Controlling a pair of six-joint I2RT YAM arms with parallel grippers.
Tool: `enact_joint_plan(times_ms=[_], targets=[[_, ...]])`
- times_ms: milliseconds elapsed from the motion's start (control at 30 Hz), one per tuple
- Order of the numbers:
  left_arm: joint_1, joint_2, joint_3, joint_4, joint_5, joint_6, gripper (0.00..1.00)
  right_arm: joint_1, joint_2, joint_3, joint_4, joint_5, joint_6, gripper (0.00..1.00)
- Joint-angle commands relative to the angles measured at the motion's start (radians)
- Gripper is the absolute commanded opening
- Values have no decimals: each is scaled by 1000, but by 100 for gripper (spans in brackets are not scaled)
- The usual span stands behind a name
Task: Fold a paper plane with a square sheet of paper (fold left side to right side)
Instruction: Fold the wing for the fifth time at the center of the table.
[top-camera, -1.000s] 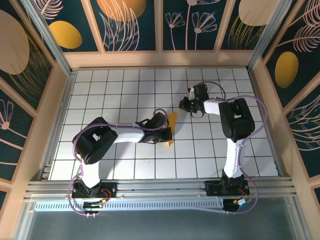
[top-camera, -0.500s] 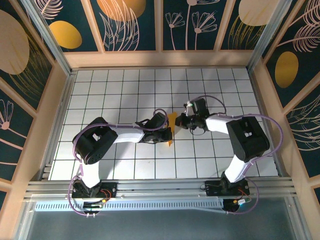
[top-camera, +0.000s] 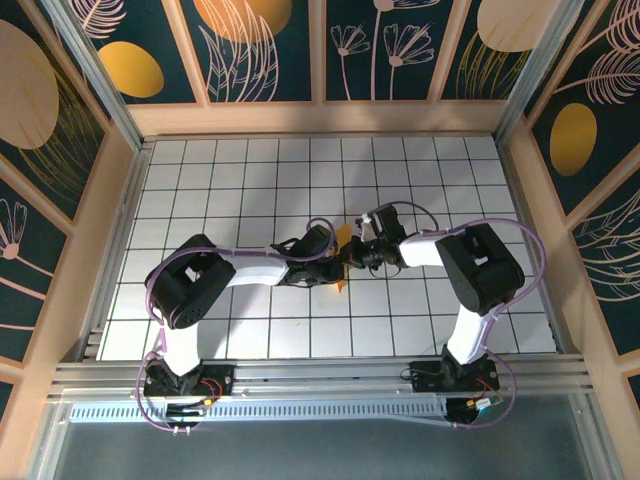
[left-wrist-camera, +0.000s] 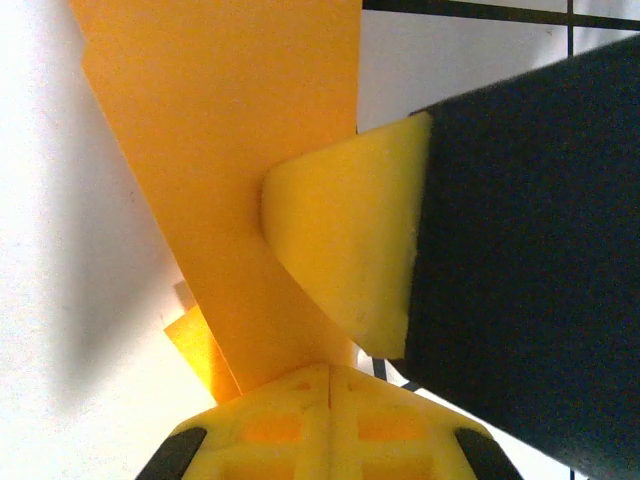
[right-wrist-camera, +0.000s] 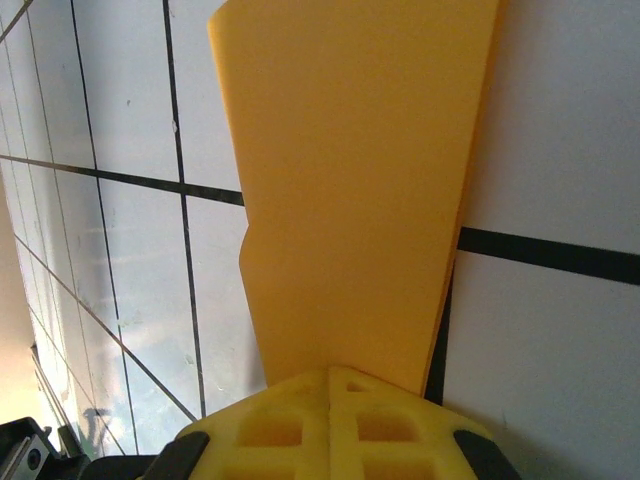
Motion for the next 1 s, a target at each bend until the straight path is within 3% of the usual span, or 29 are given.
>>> enact_joint_plan(times_ms=[0,267,500,667,967], targets=[[-9,31,-59,-180,-18,18,0,12,48,20,-86,62,-10,0],[24,-137,-36,-109,38,17,10,10,98,23,-166,85,-31,0],[55,-276,-88,1,155,-33,10,11,101,32,-186,97,-29,0],[55,-264,-168,160,272,-112,5,12,103,38,-200,106,-34,0],[43,-150,-164,213,319,-121,4,14,103,38,-203,113,-35,0]])
